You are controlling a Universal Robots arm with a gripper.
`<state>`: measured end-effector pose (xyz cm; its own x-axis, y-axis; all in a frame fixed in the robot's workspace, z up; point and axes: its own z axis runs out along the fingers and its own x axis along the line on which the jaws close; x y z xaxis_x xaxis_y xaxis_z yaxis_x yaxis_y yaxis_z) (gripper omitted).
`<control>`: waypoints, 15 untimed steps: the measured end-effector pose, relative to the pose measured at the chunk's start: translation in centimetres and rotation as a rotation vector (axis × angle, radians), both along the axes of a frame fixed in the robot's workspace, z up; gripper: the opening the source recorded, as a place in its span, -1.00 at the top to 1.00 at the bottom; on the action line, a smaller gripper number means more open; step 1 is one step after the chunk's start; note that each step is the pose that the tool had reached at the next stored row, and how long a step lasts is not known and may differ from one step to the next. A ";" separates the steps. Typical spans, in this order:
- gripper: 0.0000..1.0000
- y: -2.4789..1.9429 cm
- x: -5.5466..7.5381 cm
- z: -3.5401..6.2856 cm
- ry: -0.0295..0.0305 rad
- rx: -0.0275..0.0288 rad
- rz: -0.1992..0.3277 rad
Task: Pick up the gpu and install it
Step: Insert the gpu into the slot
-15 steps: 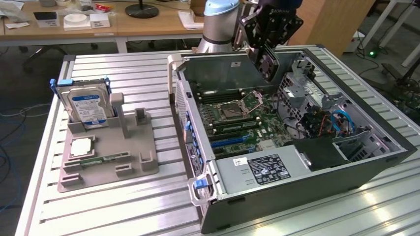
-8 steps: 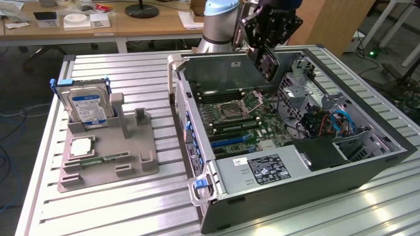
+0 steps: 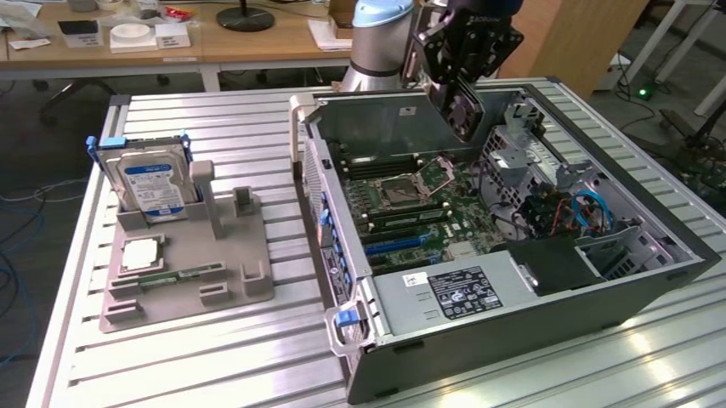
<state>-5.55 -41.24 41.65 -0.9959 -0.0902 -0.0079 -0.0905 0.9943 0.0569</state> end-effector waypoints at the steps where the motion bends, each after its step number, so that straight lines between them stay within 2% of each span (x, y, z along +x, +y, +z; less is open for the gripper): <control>1: 0.45 0.00 0.0 0.00 0.0000 -0.0068 0.001; 3: 0.45 0.00 0.0 -0.01 -0.0001 -0.0150 0.002; 8: 0.45 0.00 0.0 0.00 0.0000 -0.0196 0.002; 9: 0.45 0.00 0.0 0.00 0.0000 -0.0224 0.004; 15: 0.45 -0.01 0.0 -0.01 -0.0001 -0.0227 0.008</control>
<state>-5.54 -41.25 41.64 -0.9952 -0.0982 -0.0058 -0.0983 0.9946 0.0343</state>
